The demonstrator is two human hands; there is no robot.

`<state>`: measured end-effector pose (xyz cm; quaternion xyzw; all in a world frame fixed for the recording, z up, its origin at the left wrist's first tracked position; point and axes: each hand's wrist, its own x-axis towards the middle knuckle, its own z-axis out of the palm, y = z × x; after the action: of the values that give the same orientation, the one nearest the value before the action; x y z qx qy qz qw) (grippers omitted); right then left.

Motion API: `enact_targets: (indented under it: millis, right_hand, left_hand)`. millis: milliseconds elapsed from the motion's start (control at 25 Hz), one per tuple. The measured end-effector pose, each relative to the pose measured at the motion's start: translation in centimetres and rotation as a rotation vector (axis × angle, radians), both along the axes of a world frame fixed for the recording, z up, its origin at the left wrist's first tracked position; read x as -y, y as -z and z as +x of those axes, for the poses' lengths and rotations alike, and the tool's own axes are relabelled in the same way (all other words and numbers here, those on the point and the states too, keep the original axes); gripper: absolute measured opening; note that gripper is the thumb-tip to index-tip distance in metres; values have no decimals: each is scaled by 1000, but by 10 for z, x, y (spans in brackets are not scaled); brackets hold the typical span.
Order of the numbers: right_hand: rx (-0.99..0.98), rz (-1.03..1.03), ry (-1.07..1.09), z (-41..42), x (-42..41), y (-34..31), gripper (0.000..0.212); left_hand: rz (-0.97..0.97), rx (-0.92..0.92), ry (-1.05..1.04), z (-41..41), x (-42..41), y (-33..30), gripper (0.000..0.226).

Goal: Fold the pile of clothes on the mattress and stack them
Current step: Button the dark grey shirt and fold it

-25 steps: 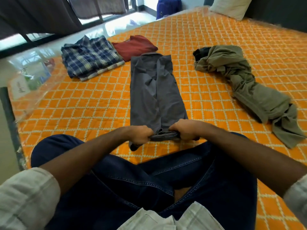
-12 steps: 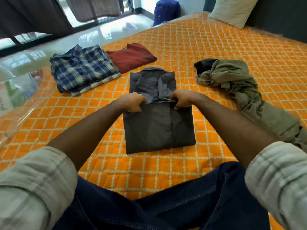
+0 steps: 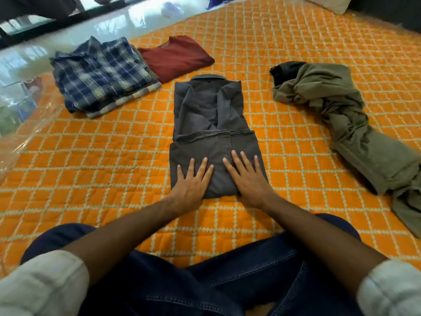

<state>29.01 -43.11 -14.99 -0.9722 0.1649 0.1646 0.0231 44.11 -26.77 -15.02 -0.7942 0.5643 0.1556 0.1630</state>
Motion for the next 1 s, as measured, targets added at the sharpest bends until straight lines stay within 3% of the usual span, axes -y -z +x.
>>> enact_targets:
  millis: [120,360,480,560,680,760,880,1000]
  right_hand:
    - [-88,67,57,19,0,-17,93]
    - [-403,280,-43,-17,-33,-77,77]
    - [-501,408,-86,-33,-44,-114,57]
    - [-544,442,-62,-29,-44,-143,43]
    - [-511,461,29,-7,-20,-183,20]
    - [-436,522,105,11,11,-196,21]
    - [-321,633,253,33,59,-190,29]
    - [-154,543,307,57,98,-167,30]
  left_hand:
    - [75,-99,-32,8,8,-16,88]
    - [281,-543,30,-10,-18,-76,71]
    - [362,-782,20,-18,-37,-101,53]
    - [358,-885,-44,-9,-39,-117,52]
    - [176,-844,-50,30,-23,-148,40]
    - [-22,-735,-17,59,-8,-167,31]
    - [-309,-653,-224,97,18,-164,27]
    - [-659,-643,-375,116,44,-126,20]
